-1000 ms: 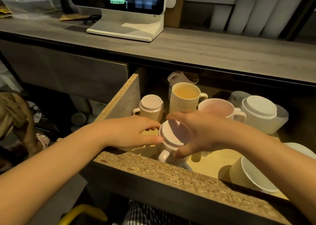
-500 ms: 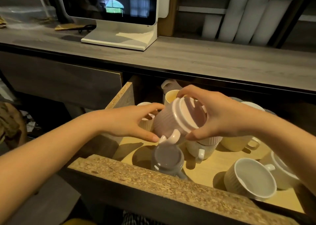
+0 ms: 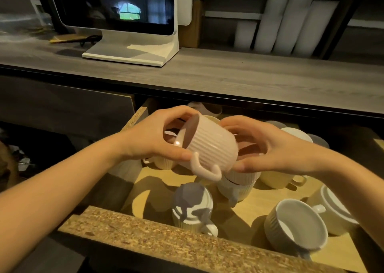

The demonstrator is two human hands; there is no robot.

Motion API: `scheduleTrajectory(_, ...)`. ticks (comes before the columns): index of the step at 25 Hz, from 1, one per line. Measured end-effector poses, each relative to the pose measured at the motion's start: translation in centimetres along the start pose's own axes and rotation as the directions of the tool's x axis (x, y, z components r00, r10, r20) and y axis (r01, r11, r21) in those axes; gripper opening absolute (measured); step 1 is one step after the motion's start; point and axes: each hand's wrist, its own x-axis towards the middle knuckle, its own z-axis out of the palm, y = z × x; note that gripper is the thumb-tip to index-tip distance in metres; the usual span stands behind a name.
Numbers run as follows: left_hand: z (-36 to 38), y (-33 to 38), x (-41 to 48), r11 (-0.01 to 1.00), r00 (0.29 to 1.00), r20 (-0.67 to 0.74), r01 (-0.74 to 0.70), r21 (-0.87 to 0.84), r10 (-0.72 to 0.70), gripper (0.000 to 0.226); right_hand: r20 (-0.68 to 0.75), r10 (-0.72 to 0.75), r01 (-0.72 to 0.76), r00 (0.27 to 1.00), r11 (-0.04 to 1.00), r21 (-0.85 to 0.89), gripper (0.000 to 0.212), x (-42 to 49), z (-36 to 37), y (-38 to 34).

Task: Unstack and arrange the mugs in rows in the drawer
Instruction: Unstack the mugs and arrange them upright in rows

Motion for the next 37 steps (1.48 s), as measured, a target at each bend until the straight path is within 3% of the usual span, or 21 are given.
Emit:
scheduleTrajectory(5, 0.4, 1.1, -0.7, 0.980, 0.997, -0.075, 0.047, 0.196, -0.033, 0.080, -0.084, 0.050, -0.058, 0.995, 0.993, -0.103, 0.037, 1.1, 1.9, -1.4)
scheduleTrajectory(8, 0.2, 2.0, -1.3, 0.914, 0.995, -0.100, 0.052, 0.403, -0.013, 0.084, -0.092, 0.055, -0.068, 0.994, 0.987, -0.143, 0.055, 2.1, 2.4, -2.9)
scheduleTrajectory(10, -0.2, 2.2, -1.9, 0.859, 0.996, -0.085, 0.062, 0.508, -0.021, 0.088, -0.080, 0.050, -0.063, 0.996, 0.983, -0.173, 0.060, 3.2, 2.9, -3.3)
scheduleTrajectory(14, -1.5, 2.2, -3.0, 0.770, 0.994, -0.017, 0.097, 0.630, -0.111, 0.091, -0.125, 0.060, -0.093, 0.990, 0.954, -0.286, 0.036, 5.9, 4.6, -3.2)
scheduleTrajectory(17, -2.4, 1.6, -3.6, 0.701, 0.974, 0.032, 0.139, 0.699, -0.225, 0.087, -0.167, 0.087, -0.141, 0.982, 0.928, -0.346, 0.032, 8.2, 6.5, -2.7)
scheduleTrajectory(29, -1.1, -3.6, -4.7, 0.594, 0.821, 0.222, 0.169, 0.786, -0.526, 0.075, -0.036, 0.271, -0.244, 0.962, 0.794, -0.556, 0.029, 11.3, 12.2, -0.1)
scheduleTrajectory(37, -0.2, -4.1, -5.5, 0.529, 0.846, 0.286, -0.006, 0.849, -0.449, 0.072, 0.028, 0.321, -0.247, 0.947, 0.778, -0.578, 0.032, 11.5, 13.6, 0.8)
